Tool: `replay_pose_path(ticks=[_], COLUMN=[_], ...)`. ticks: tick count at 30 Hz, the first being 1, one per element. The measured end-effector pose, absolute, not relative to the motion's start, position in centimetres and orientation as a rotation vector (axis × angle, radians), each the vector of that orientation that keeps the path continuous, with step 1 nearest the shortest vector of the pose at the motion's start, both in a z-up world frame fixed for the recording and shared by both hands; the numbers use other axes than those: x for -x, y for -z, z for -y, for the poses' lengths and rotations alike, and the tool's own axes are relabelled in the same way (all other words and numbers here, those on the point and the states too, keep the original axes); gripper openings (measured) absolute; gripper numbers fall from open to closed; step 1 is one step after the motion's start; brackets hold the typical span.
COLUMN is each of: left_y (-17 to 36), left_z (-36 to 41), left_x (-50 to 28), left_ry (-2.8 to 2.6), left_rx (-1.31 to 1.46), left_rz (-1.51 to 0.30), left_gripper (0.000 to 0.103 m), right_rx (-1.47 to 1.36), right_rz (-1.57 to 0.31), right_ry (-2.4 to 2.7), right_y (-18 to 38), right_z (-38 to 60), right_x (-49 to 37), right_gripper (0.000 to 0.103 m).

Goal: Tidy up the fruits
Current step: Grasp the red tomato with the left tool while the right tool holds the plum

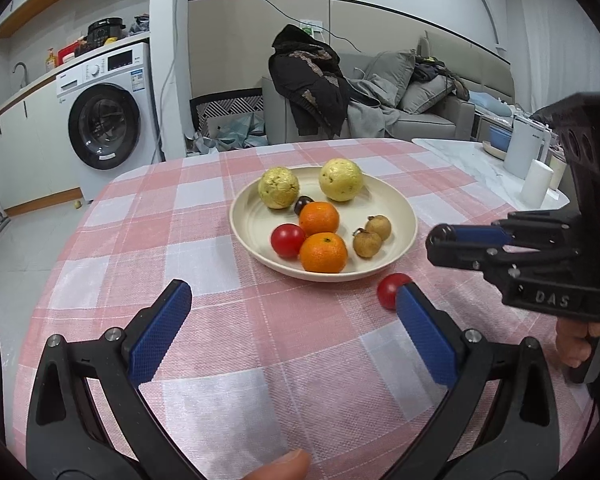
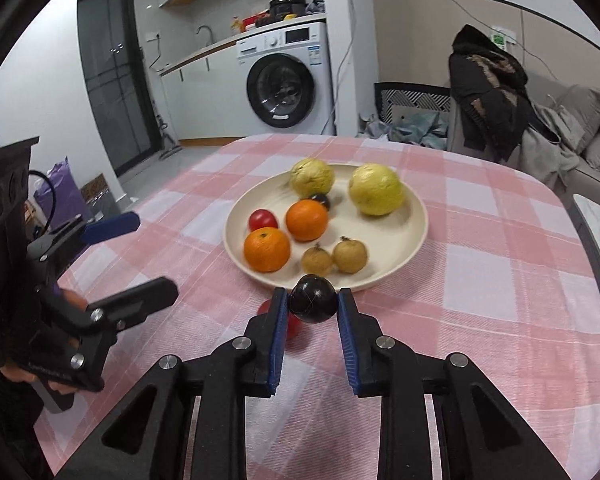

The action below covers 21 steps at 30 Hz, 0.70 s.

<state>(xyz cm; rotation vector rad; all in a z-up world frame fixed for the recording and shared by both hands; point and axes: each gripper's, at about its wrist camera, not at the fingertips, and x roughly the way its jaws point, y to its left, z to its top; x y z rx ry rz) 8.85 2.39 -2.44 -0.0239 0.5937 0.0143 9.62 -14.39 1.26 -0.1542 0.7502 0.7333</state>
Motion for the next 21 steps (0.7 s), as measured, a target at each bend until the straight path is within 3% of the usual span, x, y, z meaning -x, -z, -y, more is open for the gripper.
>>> replay_pose_path(ticks=[12,14,21], left_y=[4.4,4.9,5.5], left_z=[1.2,2.0,3.8], left_x=[-11.7,-12.2,-14.3], left_ry=[0.039,0.085,0.114], left_rx=[0.000,0.009,0.046], left_rz=[-0.782,-0.810,-0.864], left_gripper=[0.101,0.094,0.084], right_rx=[0.065,0.061,0.064], right_rz=[-0.785,-0.784,-0.783], right_ry=[-0.698,-0.692,-0.690], right_y=[-1.4,-1.4,-1.3], right_z=[16.3,16.4,16.4], right_x=[-11.4,-11.5,-11.6], right_gripper=[0.026,0.026,0.026])
